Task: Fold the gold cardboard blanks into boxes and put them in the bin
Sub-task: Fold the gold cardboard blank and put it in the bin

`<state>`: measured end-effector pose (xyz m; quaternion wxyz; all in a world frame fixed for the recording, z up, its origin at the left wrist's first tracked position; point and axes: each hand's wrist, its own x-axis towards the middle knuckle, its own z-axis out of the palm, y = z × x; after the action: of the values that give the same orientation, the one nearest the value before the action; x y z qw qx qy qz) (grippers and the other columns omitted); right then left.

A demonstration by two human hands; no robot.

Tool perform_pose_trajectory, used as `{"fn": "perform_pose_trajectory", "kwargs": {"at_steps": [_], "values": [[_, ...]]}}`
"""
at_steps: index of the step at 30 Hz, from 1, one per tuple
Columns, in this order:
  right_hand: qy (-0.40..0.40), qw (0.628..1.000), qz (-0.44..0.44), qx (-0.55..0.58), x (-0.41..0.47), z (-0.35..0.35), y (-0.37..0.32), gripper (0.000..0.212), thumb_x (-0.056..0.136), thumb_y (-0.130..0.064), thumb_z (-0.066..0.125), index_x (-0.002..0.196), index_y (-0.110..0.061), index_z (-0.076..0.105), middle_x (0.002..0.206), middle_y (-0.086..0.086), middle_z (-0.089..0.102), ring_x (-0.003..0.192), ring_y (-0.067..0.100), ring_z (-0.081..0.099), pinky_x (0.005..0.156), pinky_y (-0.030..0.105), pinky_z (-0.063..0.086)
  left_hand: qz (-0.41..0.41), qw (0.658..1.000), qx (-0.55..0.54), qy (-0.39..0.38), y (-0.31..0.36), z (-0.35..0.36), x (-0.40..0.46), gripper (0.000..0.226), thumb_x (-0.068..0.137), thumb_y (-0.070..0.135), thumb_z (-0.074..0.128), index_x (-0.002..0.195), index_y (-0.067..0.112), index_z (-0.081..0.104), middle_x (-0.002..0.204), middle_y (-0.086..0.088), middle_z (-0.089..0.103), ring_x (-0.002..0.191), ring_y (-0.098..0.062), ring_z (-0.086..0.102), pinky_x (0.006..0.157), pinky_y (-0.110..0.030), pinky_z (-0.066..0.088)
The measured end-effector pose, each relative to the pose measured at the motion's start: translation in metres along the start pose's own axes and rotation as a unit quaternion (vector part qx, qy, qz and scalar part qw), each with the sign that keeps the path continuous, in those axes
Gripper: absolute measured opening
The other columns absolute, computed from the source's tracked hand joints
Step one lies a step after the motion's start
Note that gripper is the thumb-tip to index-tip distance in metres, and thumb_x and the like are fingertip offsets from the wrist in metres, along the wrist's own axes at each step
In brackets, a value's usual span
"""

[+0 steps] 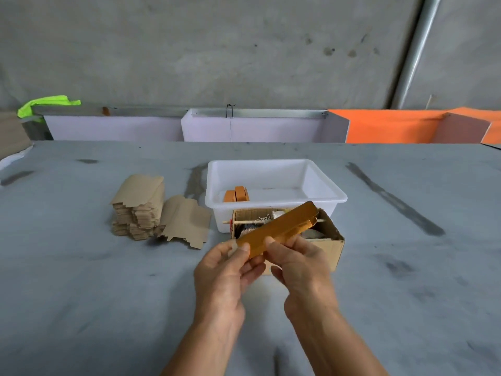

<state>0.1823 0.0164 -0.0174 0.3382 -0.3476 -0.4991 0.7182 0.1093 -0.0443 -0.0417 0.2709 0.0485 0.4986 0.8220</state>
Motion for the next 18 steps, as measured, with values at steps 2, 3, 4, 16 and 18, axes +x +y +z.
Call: {"fn": "perform_pose_trajectory", "kwargs": {"at_steps": [2,3,4,16,18], "values": [[0.01,0.999,-0.03,-0.019,0.015,0.01,-0.013,0.018,0.085,-0.001,0.064,0.07,-0.011,0.064,0.057,-0.004,0.067,0.049,0.002,0.061,0.044,0.01,0.043,-0.003,1.0,0.002,-0.003,0.011,0.005,0.007,0.014,0.085,0.001,0.062,0.072,0.007,0.061,0.06,-0.009,0.068,0.053,-0.022,0.067,0.048,-0.028,0.056],[0.012,0.998,-0.042,-0.033,0.024,0.015,-0.02,0.019,0.086,0.0,0.063,0.07,-0.011,0.064,0.054,-0.003,0.066,0.046,0.002,0.06,0.042,0.011,0.042,-0.002,1.0,0.007,-0.001,0.016,0.007,0.012,0.019,0.085,0.003,0.064,0.067,0.008,0.061,0.055,-0.007,0.065,0.05,-0.021,0.066,0.048,-0.029,0.056],[0.01,0.997,-0.05,-0.052,0.034,0.02,-0.026,0.017,0.086,-0.001,0.062,0.072,-0.01,0.065,0.054,-0.002,0.065,0.044,0.004,0.059,0.043,0.012,0.043,0.0,1.0,0.014,0.002,0.023,0.009,0.018,0.022,0.085,0.005,0.065,0.064,0.008,0.06,0.051,-0.005,0.062,0.047,-0.019,0.063,0.048,-0.029,0.056],[0.013,0.984,-0.05,-0.171,0.152,0.085,-0.046,0.03,0.086,0.009,0.051,0.072,-0.016,0.06,0.083,0.011,0.068,0.072,0.023,0.066,0.064,0.031,0.055,0.256,0.831,0.482,0.107,0.053,0.035,0.12,0.034,0.086,0.021,0.059,0.054,0.011,0.06,0.053,-0.004,0.057,0.057,-0.027,0.053,0.053,-0.033,0.038],[0.005,0.978,-0.046,-0.204,0.172,0.092,-0.043,0.03,0.086,0.01,0.05,0.075,-0.016,0.06,0.092,0.012,0.068,0.081,0.026,0.067,0.068,0.033,0.057,0.294,0.747,0.586,0.111,0.05,0.032,0.134,0.04,0.091,0.028,0.056,0.053,0.017,0.053,0.054,0.002,0.05,0.058,-0.02,0.048,0.055,-0.029,0.034]]}}
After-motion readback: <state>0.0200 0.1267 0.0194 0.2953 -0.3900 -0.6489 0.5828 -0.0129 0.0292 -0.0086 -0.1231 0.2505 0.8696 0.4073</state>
